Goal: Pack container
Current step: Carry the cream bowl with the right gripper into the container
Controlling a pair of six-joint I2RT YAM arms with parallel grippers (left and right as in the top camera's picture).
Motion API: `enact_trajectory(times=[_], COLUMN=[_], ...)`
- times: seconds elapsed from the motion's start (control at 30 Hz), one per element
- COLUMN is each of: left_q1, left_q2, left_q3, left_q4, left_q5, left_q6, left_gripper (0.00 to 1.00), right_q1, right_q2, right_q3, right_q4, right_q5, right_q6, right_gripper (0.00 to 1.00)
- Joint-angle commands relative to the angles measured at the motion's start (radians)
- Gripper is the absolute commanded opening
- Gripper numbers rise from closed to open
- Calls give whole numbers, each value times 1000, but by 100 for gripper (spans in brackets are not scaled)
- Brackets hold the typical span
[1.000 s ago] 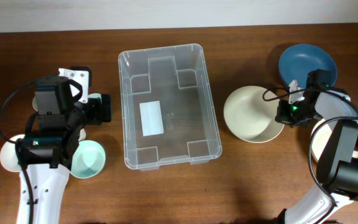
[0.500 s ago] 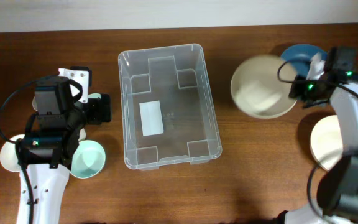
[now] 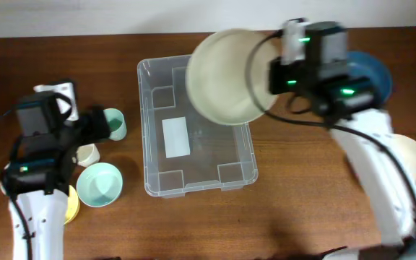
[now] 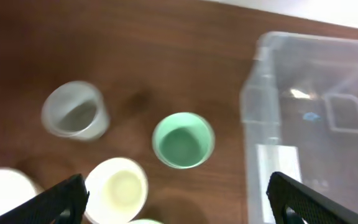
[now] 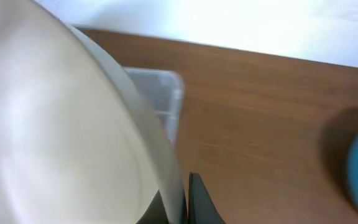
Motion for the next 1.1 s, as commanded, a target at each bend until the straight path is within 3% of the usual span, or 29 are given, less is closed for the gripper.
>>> enact_trajectory(times=[0.0, 0.27, 0.43, 0.93, 1.07], left_q1=[79, 108, 108, 108, 108], left_q2=[6, 6, 6, 6, 6], left_q3=[42, 42, 42, 42, 42], left_q4=[-26, -60, -63, -63, -63], left_q5=[12, 27, 27, 27, 27], left_q6=[-66, -65, -65, -65, -65], left_gripper=[94, 95, 95, 95, 95], right_q1=[92, 193, 217, 214, 214], right_q2=[111, 356, 473, 493, 486], right_q3=[7, 7, 7, 10, 11], right_q4=[63, 321, 331, 304, 301], right_q5=[118, 191, 192, 291, 291], right_q6=[-5, -71, -70, -67, -67], right_gripper=[4, 4, 4, 9, 22])
